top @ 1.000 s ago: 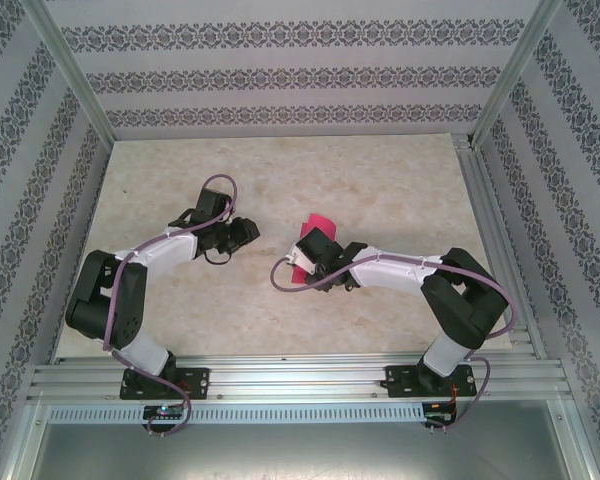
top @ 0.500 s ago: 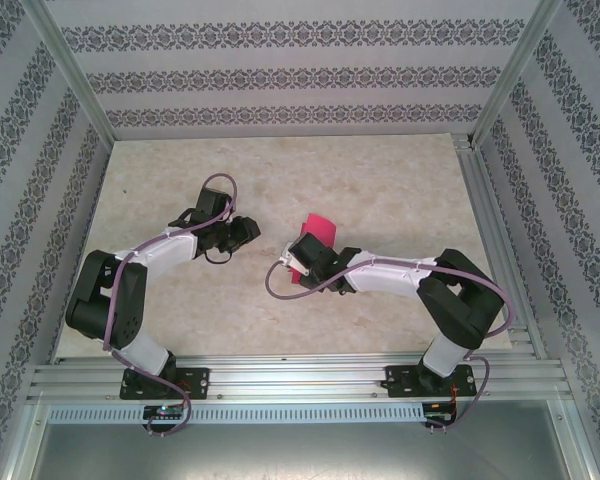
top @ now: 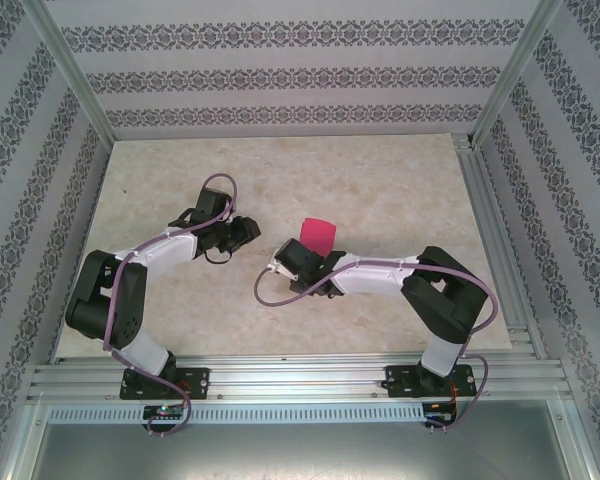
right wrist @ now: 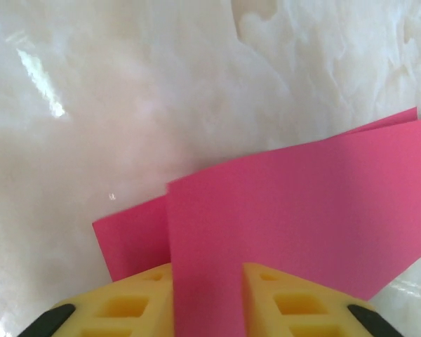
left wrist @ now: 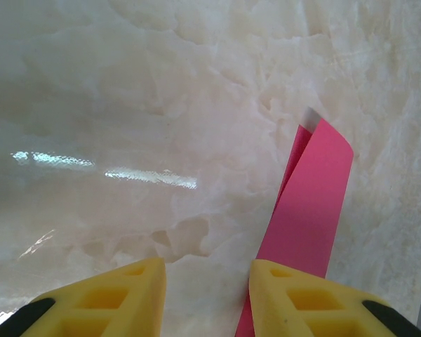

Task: Fold a paper plane with a square sheet of paper (pick it up from the middle)
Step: Fold the triangle a second time at the center of the table.

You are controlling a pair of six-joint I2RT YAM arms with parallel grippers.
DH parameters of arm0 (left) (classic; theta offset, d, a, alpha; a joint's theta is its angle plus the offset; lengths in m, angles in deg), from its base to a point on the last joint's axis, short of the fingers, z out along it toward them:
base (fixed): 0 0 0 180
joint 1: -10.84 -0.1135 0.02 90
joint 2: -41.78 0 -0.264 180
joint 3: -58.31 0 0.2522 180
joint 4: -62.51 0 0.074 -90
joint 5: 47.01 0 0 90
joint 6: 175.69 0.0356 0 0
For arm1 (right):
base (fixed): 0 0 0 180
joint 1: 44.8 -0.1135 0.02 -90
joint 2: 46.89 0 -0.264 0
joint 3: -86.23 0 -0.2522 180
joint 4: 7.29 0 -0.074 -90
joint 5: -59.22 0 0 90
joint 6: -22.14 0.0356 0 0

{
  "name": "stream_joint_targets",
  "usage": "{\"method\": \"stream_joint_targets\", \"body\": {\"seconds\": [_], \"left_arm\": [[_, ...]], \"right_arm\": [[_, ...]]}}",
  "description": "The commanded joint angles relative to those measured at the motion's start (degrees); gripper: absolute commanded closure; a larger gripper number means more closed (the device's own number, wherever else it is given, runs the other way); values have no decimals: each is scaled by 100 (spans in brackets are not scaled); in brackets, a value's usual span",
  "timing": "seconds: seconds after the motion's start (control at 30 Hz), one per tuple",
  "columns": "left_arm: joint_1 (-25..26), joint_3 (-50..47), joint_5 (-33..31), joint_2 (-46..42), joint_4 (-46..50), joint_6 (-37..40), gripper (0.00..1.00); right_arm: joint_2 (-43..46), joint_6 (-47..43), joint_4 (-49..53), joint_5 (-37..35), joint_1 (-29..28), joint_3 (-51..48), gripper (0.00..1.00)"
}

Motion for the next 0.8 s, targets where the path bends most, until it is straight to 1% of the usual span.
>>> {"method": "stream_joint_targets", "body": {"seconds": [0.0,0.03,0.1,0.27,0.37,0.53,0.6,0.7,0.77], "left_arm": [[-33,84,60,39,-94,-3,62],[-32,79,58,31,-90,7,62],[-35,96,52,24,-73,5,62],[-38,133,-86,-42,23,-4,62],[-48,156,-256,-140,158,-1,63],[-223,119,-368,-392,284,-104,63],[-308,74,-407,-524,312,-143,62],[-428,46,-474,-669,425,-143,62],[-491,29,-537,-779,493,-145,62]], "right_arm": [[-114,106,96,-235,-31,171,80],[-114,120,101,-237,-36,172,81],[-99,188,134,-195,-36,184,90],[103,354,-123,-245,-67,118,99],[404,261,-693,-202,-78,-55,100],[947,-351,-2104,308,-89,-744,100],[1001,-665,-2360,675,-91,-883,100],[930,-1059,-2678,949,-108,-1030,100],[971,-1382,-3026,757,-239,-1186,100]]}}
